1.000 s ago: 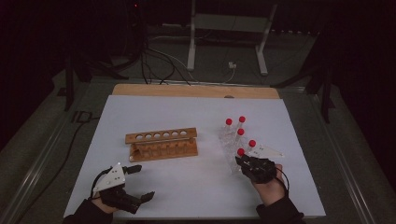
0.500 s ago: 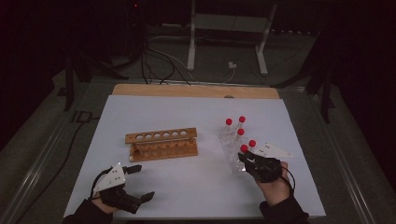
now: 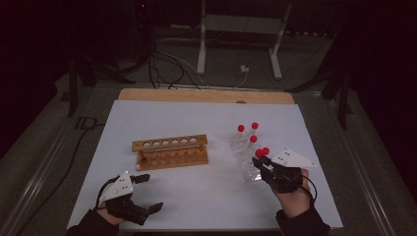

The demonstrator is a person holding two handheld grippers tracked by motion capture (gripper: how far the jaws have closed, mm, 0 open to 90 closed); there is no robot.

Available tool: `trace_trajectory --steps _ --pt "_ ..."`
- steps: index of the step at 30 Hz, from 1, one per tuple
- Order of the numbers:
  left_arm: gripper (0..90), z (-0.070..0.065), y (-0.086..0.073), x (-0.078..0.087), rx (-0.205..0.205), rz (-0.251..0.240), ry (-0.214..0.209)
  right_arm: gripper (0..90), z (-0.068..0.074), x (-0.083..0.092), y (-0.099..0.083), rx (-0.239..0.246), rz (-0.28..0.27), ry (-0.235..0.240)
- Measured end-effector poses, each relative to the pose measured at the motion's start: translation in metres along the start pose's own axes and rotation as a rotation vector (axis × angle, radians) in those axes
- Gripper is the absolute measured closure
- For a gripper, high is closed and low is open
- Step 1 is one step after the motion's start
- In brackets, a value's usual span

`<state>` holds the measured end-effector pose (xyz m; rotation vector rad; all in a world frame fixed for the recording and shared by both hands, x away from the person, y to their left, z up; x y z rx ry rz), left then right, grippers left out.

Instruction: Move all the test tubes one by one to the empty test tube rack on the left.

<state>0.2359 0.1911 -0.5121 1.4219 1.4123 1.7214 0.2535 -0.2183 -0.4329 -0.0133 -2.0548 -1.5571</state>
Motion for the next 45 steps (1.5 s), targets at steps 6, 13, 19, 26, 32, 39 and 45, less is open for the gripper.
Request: trace_trajectory --steps 6,13,19,26,32,39,45 --pt "0.4 -0.001 0.003 -0.001 0.000 0.001 -0.012 74.6 0.009 -0.002 0.002 0.011 0.003 0.031" --pt "0.5 -0.002 0.011 -0.001 -0.002 -0.010 -0.031 74.6 0.020 -0.005 0.002 0.022 0.007 0.072" --pt "0.5 -0.001 0.021 -0.001 -0.002 -0.015 -0.054 74.6 0.033 -0.011 -0.002 0.046 0.024 0.112" --pt "0.5 0.000 0.034 -0.008 -0.009 -0.018 -0.086 74.6 0.040 -0.016 -0.005 0.057 0.035 0.138" --pt "0.5 0.000 0.043 -0.015 -0.016 -0.013 -0.103 74.6 0.046 -0.018 -0.007 0.066 0.042 0.160" --pt "1.3 -0.002 0.056 -0.020 -0.031 -0.012 -0.124 74.6 0.055 -0.021 -0.010 0.088 0.056 0.185" --pt "1.3 -0.003 0.066 -0.027 -0.045 -0.015 -0.136 74.6 0.063 -0.023 -0.012 0.103 0.066 0.206"
Point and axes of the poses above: each handheld gripper's, and its own axes: x roughly backward along the jaws, y roughly out of its top, z roughly to its left, the point moved 2 cm from there along -x, roughly forward along the jaws, and after that the axes turned 8 degrees about -y, right-handed, at the moved point
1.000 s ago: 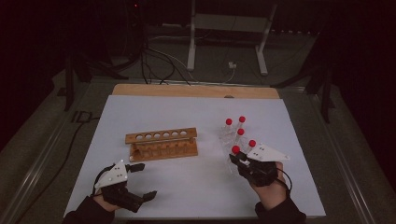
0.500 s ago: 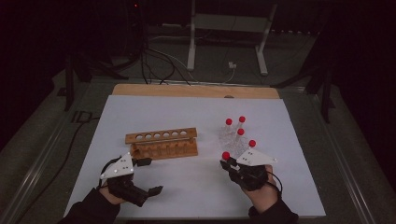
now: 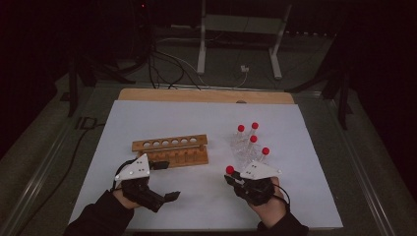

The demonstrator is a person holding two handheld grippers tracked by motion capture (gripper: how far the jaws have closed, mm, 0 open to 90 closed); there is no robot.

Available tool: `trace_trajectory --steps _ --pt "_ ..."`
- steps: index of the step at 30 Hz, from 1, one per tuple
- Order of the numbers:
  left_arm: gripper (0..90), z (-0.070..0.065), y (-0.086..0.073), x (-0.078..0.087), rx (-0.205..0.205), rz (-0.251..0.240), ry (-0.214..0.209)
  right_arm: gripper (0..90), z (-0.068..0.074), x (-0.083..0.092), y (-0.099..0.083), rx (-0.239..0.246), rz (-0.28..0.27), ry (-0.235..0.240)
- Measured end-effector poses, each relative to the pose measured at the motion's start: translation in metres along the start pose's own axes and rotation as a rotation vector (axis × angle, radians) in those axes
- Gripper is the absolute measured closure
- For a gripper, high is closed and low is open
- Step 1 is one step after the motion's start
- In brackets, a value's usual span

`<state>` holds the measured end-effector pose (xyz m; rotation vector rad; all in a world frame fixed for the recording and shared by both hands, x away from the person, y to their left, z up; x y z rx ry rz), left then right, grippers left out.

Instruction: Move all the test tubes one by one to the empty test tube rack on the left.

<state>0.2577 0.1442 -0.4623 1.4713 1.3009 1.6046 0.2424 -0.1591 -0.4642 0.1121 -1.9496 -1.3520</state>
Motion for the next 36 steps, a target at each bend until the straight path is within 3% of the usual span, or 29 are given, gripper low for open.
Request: trace_trajectory --steps 23,36 --pt "6.2 -0.007 0.037 -0.045 -0.068 -0.001 -0.053 74.6 0.012 -0.005 -0.001 0.023 0.014 0.041" --pt "17.7 -0.014 0.050 -0.073 -0.110 -0.008 -0.079 74.6 0.014 -0.004 -0.001 0.026 0.012 0.052"
Point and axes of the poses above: each handheld gripper's, and its own axes: x roughly backward along the jaws, y roughly out of its top, z roughly to its left, the point moved 2 cm from there along -x, roughly forward along the jaws, and after that the axes turned 8 degrees about -y, right-handed, at the moved point
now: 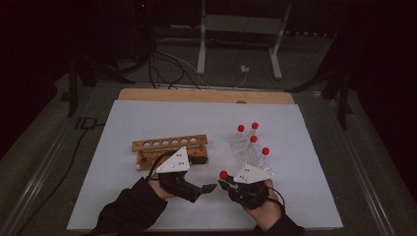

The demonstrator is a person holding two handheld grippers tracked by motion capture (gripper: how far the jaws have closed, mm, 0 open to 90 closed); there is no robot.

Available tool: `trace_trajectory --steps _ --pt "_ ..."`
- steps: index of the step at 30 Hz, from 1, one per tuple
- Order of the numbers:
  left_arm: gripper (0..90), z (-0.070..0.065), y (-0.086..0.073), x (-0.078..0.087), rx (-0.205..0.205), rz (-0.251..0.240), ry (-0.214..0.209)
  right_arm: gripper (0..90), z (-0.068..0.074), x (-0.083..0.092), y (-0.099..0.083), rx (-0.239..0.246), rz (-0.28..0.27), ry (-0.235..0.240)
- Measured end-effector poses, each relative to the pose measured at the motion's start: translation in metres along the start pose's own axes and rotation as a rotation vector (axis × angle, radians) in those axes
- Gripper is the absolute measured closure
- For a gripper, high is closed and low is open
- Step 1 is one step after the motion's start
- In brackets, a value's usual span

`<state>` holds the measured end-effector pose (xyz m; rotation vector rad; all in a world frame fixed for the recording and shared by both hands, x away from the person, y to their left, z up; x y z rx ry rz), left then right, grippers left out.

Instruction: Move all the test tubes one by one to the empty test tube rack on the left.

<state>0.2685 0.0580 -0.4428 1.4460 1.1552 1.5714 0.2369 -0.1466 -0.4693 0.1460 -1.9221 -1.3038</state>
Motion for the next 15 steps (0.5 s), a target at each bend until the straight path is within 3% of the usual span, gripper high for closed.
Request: trace_trajectory --steps 9,15 --pt "38.5 0.000 0.004 -0.013 -0.029 0.000 0.002 74.6 0.001 0.000 0.000 0.001 0.002 0.007" --pt "45.8 -0.001 0.006 -0.021 -0.047 0.004 -0.001 74.6 0.001 0.000 0.000 0.001 0.001 0.010"
Point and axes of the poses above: each handheld gripper's, and its own axes: x roughly backward along the jaws, y roughly out of its top, z roughly to its left, the point moved 2 cm from there along -x, roughly forward along the jaws, and after that the axes turned 8 degrees about -y, right-handed, at the moved point
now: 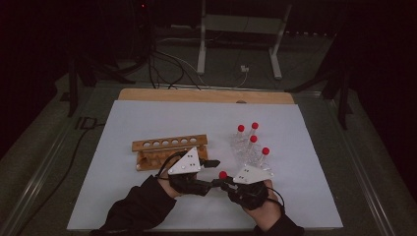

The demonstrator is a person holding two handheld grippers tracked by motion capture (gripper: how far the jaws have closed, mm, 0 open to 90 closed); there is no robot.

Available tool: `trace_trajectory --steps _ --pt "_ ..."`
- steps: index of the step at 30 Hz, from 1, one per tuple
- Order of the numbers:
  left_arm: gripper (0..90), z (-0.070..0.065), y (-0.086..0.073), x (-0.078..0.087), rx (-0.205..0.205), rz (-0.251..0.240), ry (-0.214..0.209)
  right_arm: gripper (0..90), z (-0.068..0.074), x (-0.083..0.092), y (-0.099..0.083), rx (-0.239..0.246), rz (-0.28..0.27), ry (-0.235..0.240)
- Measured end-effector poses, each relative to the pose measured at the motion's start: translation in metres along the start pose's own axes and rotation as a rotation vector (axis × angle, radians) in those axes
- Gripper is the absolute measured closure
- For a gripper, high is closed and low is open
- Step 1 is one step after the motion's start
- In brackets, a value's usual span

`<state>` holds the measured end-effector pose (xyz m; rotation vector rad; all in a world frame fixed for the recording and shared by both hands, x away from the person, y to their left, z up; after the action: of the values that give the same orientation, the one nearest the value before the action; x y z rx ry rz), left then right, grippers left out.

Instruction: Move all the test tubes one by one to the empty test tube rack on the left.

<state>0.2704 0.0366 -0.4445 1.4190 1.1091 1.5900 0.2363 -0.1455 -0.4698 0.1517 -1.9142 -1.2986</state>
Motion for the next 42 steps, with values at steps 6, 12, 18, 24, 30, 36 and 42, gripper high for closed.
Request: trace_trajectory --steps 6,12,18,24,30,36,42 --pt "53.8 -0.002 0.001 -0.007 -0.027 0.018 0.006 74.6 0.000 0.001 0.000 -0.005 -0.002 0.004" --pt "61.9 -0.003 -0.002 -0.011 -0.040 0.035 0.004 74.6 0.000 0.002 0.001 -0.005 -0.004 0.004" --pt "70.4 -0.002 -0.003 -0.012 -0.041 0.037 -0.004 74.6 0.000 0.002 0.001 -0.006 -0.001 0.005" --pt "71.4 -0.001 -0.003 -0.013 -0.046 0.042 -0.004 74.5 0.000 0.001 0.000 -0.012 0.001 0.004" --pt "71.8 -0.001 -0.003 -0.012 -0.046 0.041 -0.008 74.4 -0.001 0.001 0.000 -0.012 -0.007 0.010" --pt "71.9 -0.002 -0.001 -0.009 -0.048 0.041 -0.005 71.1 -0.001 0.002 0.001 -0.020 -0.021 0.029" --pt "71.9 0.003 0.003 0.000 -0.046 0.029 0.028 58.4 0.001 0.002 0.000 -0.010 -0.024 0.013"
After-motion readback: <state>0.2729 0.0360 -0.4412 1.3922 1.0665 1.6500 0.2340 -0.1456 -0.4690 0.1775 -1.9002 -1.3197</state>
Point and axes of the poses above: each handheld gripper's, and its own axes: x roughly backward along the jaws, y roughly out of its top, z roughly to its left, the point moved 2 cm from there along -x, roughly forward along the jaws, and after that the axes turned 8 degrees about -y, right-handed, at the moved point
